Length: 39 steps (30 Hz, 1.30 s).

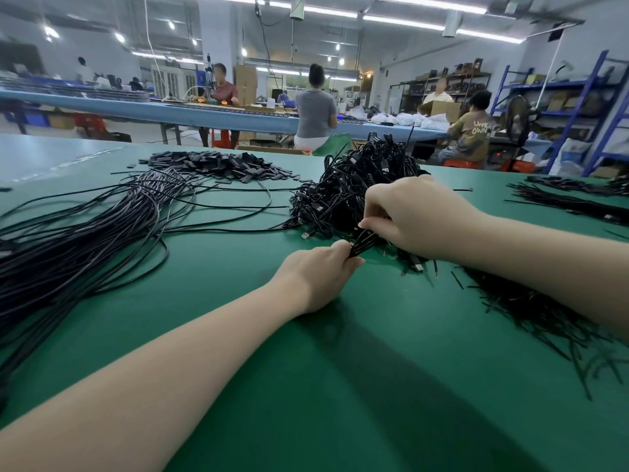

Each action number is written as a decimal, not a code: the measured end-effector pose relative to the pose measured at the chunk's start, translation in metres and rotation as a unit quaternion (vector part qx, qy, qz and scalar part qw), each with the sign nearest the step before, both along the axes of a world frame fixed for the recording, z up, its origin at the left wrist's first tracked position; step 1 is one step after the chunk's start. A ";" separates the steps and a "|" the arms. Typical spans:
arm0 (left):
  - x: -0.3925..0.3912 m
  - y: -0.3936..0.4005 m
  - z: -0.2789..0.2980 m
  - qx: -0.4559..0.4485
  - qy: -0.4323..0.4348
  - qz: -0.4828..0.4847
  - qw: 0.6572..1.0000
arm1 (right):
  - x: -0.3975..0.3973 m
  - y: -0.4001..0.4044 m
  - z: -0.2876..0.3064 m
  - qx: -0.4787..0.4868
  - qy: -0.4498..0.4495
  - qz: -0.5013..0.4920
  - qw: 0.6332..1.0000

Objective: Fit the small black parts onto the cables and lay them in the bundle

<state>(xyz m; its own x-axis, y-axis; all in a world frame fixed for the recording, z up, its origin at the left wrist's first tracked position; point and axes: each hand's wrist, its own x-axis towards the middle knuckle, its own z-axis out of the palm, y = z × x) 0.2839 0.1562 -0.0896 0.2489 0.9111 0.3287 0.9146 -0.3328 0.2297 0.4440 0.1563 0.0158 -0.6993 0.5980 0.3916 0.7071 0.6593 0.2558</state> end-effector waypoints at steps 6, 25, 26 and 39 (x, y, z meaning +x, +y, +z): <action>-0.003 0.001 -0.003 0.010 -0.015 -0.002 1.000 | -0.004 -0.012 -0.028 0.116 -0.062 -0.005 0.991; 0.008 -0.014 0.004 0.330 0.169 -0.116 0.921 | 0.017 0.043 0.019 -0.607 0.009 -0.124 0.785; 0.008 -0.014 0.003 0.334 0.135 -0.136 0.923 | 0.023 0.046 0.014 -0.669 0.054 -0.106 0.734; -0.003 0.011 -0.002 -0.007 -0.434 0.024 0.901 | -0.045 0.019 -0.092 -0.522 0.665 0.017 0.533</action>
